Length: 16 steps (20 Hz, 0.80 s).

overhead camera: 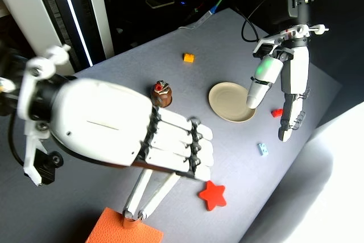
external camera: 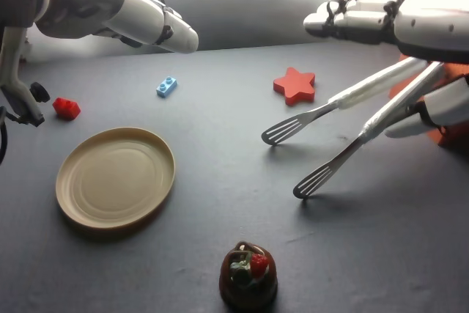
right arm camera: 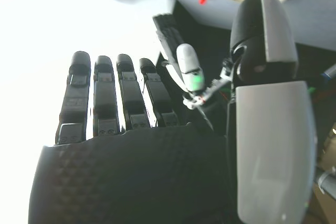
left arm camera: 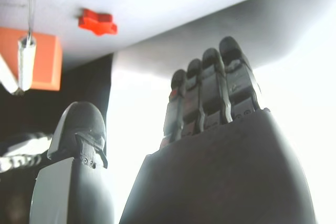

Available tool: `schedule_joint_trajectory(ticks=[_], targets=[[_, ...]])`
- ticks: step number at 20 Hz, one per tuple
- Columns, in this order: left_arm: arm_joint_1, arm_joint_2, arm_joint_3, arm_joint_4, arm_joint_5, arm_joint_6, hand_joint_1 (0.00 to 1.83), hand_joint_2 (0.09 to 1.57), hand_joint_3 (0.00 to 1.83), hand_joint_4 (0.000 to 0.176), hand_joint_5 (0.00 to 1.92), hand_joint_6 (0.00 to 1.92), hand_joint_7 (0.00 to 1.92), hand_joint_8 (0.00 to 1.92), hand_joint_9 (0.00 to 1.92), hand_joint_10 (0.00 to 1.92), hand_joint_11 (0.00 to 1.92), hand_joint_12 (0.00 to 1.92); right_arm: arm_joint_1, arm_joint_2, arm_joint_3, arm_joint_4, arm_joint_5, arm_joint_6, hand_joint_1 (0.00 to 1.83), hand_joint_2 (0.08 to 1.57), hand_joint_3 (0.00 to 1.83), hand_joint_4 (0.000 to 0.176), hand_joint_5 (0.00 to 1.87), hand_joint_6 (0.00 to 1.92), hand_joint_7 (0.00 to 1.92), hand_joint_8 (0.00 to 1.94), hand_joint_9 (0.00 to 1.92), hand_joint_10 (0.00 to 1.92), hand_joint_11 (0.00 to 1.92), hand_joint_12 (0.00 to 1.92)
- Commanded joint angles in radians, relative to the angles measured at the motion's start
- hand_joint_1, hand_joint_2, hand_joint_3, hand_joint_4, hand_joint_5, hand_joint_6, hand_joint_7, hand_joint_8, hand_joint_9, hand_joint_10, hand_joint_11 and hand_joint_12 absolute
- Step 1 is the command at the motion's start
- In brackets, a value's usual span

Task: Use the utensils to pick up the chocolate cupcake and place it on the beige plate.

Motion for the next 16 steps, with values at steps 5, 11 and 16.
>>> schedule_joint_trajectory(ticks=[5,11,16], targets=[[-0.014,0.015,0.002,-0.001,-0.083,-0.001,0.43,1.21,0.0,0.0,0.14,0.0,0.12,0.0,0.13,0.0,0.0,0.33,0.024,0.021,0.005,0.007,-0.005,-0.083,0.97,0.94,0.0,0.0,0.03,0.01,0.0,0.0,0.0,0.0,0.0,0.19],[-0.014,0.015,0.002,0.0,-0.087,0.001,0.44,1.22,0.0,0.0,0.16,0.0,0.15,0.0,0.14,0.0,0.0,0.34,0.049,0.014,-0.104,-0.084,0.291,-0.082,1.02,0.98,0.0,0.0,0.05,0.0,0.01,0.0,0.01,0.0,0.0,0.18],[-0.014,0.014,0.002,0.0,-0.086,0.006,0.34,1.24,0.0,0.0,0.14,0.01,0.16,0.01,0.13,0.0,0.0,0.35,0.055,0.005,-0.078,-0.092,0.305,0.02,1.07,1.01,0.0,0.0,0.07,0.0,0.06,0.0,0.06,0.0,0.0,0.29]])
